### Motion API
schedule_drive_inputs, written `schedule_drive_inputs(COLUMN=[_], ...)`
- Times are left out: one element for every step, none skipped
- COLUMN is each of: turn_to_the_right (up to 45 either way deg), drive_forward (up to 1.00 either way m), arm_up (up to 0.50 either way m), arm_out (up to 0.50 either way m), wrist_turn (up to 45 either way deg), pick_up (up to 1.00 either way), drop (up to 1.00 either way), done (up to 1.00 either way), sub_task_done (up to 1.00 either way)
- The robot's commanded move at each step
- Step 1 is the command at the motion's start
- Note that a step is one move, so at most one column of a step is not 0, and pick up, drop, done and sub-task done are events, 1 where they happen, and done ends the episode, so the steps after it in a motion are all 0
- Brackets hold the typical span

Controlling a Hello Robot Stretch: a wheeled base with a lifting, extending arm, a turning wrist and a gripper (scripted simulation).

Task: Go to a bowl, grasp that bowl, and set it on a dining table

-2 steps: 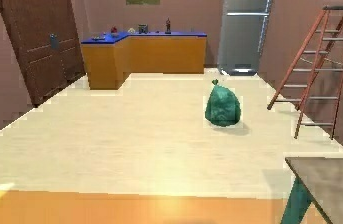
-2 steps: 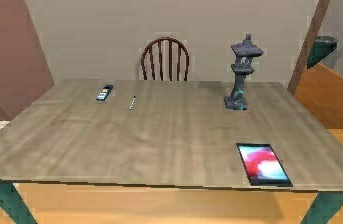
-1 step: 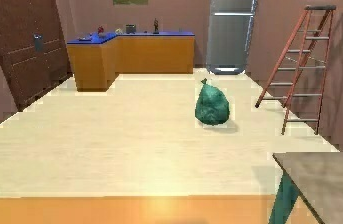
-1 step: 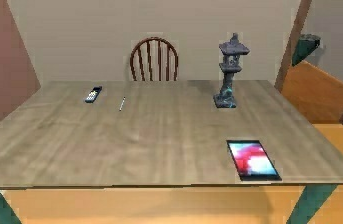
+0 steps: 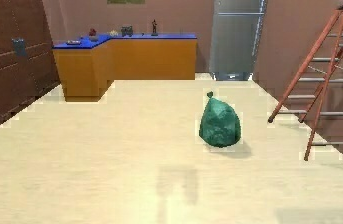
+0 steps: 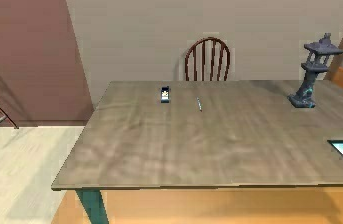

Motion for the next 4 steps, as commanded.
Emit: schedule_drive_inputs(turn_to_the_right=[-9.0,0.0,0.0,-3.0], drive_forward=[0.00,1.00,1.00,0.00], arm_up=[0.00,0.00,0.00,0.00], arm_out=[0.00,0.00,0.00,0.00], wrist_turn=[0.0,0.0,0.0,0.0], pick_up=[0.00,0.00,0.00,0.00], drop=[0.00,0.00,0.00,0.00], done=[0.00,0.00,0.00,0.00], sub_task_done=[0.00,0.00,0.00,0.00])
